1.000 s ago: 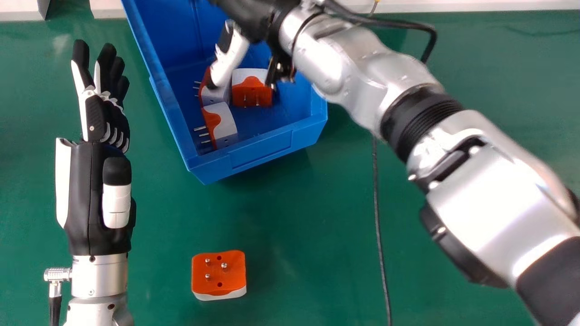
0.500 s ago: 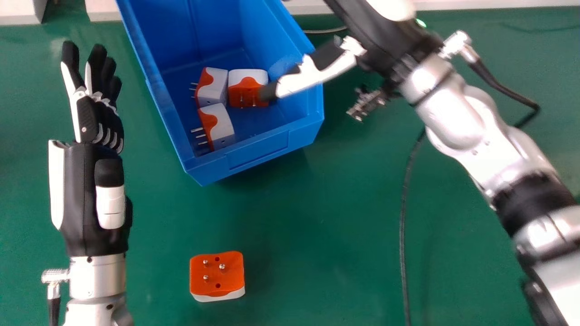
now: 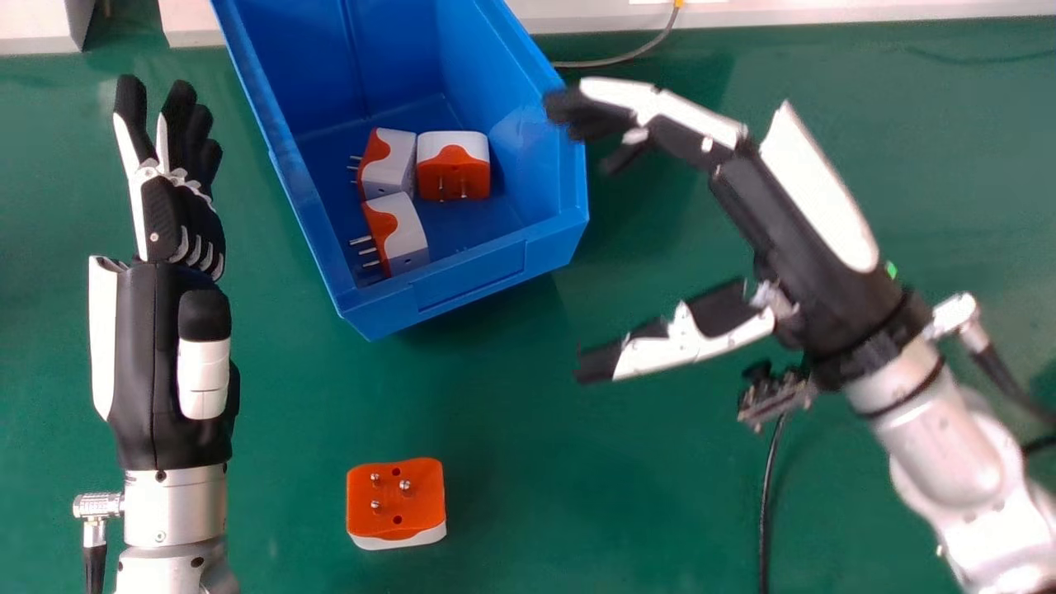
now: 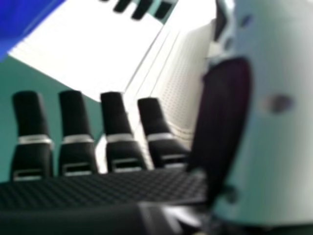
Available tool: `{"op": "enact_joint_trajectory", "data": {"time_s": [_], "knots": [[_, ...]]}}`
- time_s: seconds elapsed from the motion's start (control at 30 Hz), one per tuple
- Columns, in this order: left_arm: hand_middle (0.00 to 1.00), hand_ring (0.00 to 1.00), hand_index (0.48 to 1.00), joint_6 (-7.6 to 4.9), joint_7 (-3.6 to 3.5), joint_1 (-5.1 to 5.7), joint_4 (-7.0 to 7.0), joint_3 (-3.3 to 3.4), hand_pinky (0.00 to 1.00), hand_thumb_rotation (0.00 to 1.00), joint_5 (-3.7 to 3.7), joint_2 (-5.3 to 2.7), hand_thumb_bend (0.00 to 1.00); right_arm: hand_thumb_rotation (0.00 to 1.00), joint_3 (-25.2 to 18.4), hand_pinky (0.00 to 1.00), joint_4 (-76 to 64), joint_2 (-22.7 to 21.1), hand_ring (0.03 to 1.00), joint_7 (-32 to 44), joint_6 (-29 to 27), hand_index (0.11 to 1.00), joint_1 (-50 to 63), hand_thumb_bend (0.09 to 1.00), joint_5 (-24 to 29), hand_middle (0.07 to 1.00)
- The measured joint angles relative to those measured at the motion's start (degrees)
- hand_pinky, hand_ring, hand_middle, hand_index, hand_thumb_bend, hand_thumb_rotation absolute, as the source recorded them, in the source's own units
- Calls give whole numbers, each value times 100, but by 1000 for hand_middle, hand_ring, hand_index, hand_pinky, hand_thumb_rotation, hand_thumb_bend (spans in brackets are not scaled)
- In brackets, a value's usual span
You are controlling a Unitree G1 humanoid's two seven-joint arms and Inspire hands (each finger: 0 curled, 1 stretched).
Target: Pick all objects and put in blue box
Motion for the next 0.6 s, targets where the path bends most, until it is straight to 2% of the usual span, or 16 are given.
{"op": "enact_joint_trajectory", "data": {"time_s": [0.4,0.6], "knots": [[1000,1000,1000,8,-31,2,0,-9,1000,981,-5,1,981,221,491,597,-44,331,703,647,318,784,708,996,-35,772],[1000,1000,1000,32,-30,4,-22,-9,1000,981,-4,2,981,225,562,594,20,357,707,648,328,787,711,994,-442,782]]}}
